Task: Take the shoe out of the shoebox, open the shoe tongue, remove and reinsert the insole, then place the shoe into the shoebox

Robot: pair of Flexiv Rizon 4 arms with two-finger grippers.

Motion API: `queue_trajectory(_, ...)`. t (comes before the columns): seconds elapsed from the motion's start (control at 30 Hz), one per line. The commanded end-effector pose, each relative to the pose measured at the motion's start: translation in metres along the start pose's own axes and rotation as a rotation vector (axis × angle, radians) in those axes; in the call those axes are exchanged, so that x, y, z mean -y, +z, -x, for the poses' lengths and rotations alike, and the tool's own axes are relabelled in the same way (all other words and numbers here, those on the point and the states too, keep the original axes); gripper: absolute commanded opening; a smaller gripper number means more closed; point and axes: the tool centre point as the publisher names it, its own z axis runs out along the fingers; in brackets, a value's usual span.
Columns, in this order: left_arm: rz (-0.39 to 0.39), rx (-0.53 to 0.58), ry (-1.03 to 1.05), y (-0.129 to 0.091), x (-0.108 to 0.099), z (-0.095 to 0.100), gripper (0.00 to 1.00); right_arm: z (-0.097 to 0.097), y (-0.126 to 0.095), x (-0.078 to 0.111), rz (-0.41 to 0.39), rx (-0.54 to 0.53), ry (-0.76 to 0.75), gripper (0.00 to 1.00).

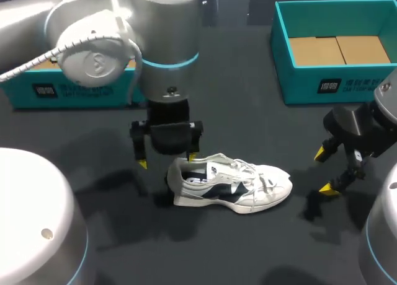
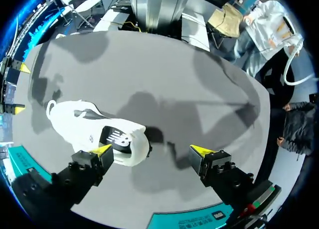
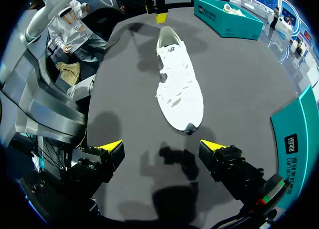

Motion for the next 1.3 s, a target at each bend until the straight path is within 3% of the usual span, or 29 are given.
queue_trajectory(0.03,-0.079,0.296,-0.143,-0.016,0.0,-0.055,1.0,-0.001,0.001,0.0,-0.002,0.003,0.001,1.0)
queue_trajectory(0.1,-0.052,0.281,-0.171,-0.02,0.002,-0.064,1.0,-0.001,0.001,0.0,-0.002,0.003,0.001,1.0)
queue_trajectory(0.53,-0.052,0.281,-0.171,-0.02,0.002,-0.064,1.0,-0.001,0.001,0.0,-0.002,0.003,0.001,1.0)
queue_trajectory(0.73,-0.132,0.392,-0.461,-0.02,-0.014,-0.074,1.0,-0.001,0.001,0.0,-0.002,0.003,0.001,1.0)
queue_trajectory(0.93,-0.285,0.464,-0.682,-0.014,-0.022,-0.084,1.0,-0.001,0.001,0.0,-0.002,0.003,0.001,1.0)
queue_trajectory(1.2,-0.426,0.534,-0.876,0.008,-0.009,-0.082,1.0,-0.001,0.001,0.0,-0.002,0.003,0.001,1.0)
queue_trajectory(1.3,-0.514,0.576,-0.962,0.014,-0.01,-0.082,1.0,-0.001,0.001,0.0,-0.002,0.003,0.001,1.0)
